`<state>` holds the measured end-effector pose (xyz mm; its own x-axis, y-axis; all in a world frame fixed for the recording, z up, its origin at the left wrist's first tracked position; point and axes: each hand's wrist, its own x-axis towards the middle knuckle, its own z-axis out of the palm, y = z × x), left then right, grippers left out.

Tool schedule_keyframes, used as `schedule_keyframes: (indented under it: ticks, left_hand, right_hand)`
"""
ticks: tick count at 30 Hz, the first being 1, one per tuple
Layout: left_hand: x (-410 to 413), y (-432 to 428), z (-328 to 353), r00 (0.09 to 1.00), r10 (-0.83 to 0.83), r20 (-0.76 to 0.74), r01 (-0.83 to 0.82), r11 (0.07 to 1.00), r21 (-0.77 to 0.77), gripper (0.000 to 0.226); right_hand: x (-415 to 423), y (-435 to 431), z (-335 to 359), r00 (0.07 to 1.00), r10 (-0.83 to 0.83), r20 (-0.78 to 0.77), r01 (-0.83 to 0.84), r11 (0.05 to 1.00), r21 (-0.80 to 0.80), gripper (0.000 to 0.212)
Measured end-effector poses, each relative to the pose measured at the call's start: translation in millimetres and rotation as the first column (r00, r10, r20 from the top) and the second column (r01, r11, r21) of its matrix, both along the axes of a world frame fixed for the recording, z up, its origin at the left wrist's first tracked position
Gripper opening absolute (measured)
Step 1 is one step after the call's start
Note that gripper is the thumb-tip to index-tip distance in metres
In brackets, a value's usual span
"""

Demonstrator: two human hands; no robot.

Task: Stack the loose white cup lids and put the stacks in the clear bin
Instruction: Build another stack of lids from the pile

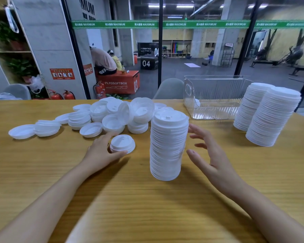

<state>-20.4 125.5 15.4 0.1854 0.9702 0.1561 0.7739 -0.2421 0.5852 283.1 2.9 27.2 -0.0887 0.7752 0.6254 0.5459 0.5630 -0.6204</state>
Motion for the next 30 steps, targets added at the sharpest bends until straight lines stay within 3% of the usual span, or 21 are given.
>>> schedule_keyframes:
  ticks: [9, 14, 17, 22, 26, 30]
  left_hand:
    - [6, 2, -4, 0.983, -0.089, 0.163, 0.06, 0.983, 0.176, 0.034]
    - [6, -2, 0, 0.968, -0.098, 0.232, 0.058, 0.983, 0.173, 0.049]
    - [11, -7, 10, 0.953, -0.111, 0.281, 0.039, 0.967, 0.25, 0.053]
    - [34, -28, 57, 0.863, -0.203, 0.462, 0.016, 0.926, 0.376, 0.039]
    - [57, -51, 92, 0.798, -0.326, 0.506, 0.155, 0.924, 0.351, 0.041]
    - [79, -63, 104, 0.794, -0.422, 0.438, 0.314, 0.901, 0.299, 0.044]
  right_hand:
    - [1, 0, 0, 1.0, -0.005, 0.005, 0.005, 1.0, -0.003, 0.059]
    - [0, -1, 0, 1.0, -0.004, 0.008, 0.004, 1.0, -0.004, 0.058]
    - [1, -1, 0, 1.0, -0.011, 0.008, 0.011, 1.0, -0.004, 0.058]
    - [1, 0, 0, 1.0, -0.015, 0.008, 0.015, 1.0, -0.002, 0.057]
    - [1, 0, -1, 1.0, -0.02, 0.007, 0.02, 1.0, -0.001, 0.056]
    - [1, 0, -1, 1.0, -0.021, 0.0, 0.021, 1.0, 0.003, 0.053]
